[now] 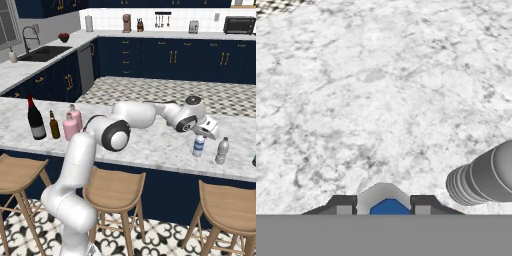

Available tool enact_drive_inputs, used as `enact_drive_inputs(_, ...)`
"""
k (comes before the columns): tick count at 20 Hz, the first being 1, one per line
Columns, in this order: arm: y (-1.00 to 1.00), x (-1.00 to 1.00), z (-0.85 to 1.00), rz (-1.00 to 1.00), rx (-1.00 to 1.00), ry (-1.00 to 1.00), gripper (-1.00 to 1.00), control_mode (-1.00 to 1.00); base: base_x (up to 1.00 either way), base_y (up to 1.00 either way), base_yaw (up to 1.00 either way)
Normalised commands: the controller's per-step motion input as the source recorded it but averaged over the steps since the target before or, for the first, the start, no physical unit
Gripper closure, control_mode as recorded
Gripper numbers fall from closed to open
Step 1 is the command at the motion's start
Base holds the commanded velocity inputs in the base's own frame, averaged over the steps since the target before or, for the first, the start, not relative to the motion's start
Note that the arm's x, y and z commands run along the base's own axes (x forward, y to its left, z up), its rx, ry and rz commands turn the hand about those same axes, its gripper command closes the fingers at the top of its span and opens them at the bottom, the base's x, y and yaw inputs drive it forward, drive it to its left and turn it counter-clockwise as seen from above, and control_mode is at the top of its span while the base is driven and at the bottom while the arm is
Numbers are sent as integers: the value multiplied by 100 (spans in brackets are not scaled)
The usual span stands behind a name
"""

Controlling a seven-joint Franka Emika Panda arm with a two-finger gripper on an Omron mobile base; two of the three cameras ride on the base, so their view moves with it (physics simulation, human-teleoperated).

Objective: Move the plastic bottles in the middle to the plastics group, and the glass bottles in the middle to the glass group.

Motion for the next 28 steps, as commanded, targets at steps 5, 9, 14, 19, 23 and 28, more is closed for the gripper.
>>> enact_drive_inputs(5, 0, 0, 3, 0, 0, 0, -100, -100, 0, 0, 0)
enact_drive_inputs(9, 0, 0, 4, 0, 0, 0, -100, -100, 0, 0, 0)
enact_drive_inputs(14, 7, 0, 11, 0, -5, -1, -100, -100, 0, 0, 0)
enact_drive_inputs(19, 24, -43, 28, 0, -3, -2, -100, -100, 0, 0, 0)
enact_drive_inputs(23, 39, -71, 22, 0, -4, 0, -100, -100, 0, 0, 0)
enact_drive_inputs(28, 61, -61, 25, 0, -5, 0, -100, -100, 0, 0, 0)
